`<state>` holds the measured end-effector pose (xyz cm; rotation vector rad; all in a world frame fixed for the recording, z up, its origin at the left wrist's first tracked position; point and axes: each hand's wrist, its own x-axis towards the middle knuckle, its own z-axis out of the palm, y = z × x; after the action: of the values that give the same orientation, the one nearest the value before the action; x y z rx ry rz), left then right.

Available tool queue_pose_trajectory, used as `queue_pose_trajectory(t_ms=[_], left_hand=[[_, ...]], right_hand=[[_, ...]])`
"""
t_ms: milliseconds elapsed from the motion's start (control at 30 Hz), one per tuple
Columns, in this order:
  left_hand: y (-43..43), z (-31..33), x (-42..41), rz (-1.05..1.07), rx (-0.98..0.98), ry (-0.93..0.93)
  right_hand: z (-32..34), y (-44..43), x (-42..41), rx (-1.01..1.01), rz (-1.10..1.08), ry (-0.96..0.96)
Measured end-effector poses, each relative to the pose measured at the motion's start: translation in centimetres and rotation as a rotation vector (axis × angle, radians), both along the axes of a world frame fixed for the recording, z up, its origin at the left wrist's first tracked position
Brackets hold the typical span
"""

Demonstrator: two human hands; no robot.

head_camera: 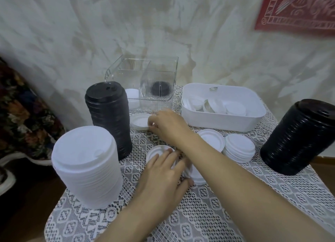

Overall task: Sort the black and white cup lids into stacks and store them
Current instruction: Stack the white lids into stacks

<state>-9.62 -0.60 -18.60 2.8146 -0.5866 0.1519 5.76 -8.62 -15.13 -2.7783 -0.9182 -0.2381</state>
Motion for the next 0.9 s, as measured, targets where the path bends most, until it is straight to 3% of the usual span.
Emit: queue_pose_trajectory(t_ms=[267, 400, 800, 900], left_hand=[[-0.8, 1.2, -1.0, 0.01, 0.05, 0.045], [-1.0, 1.6, -1.4, 0.022, 0.034, 0.036], [-0.3, 0.8, -0.6, 0.032, 0.015, -0.006], [-0.9, 0.9, -1.0, 0.015, 0.025, 0.012]], right_hand=[[0.3, -5.8, -5.6, 0.155, -0.034, 0.038], [2.2, -8.5, -7.8, 0.385, -0.04, 0.054], [2.8, -13.0, -12.2, 1.188, -0.217, 0.601], [2.2, -13.1, -12.8, 1.31, -0.268, 0.689]])
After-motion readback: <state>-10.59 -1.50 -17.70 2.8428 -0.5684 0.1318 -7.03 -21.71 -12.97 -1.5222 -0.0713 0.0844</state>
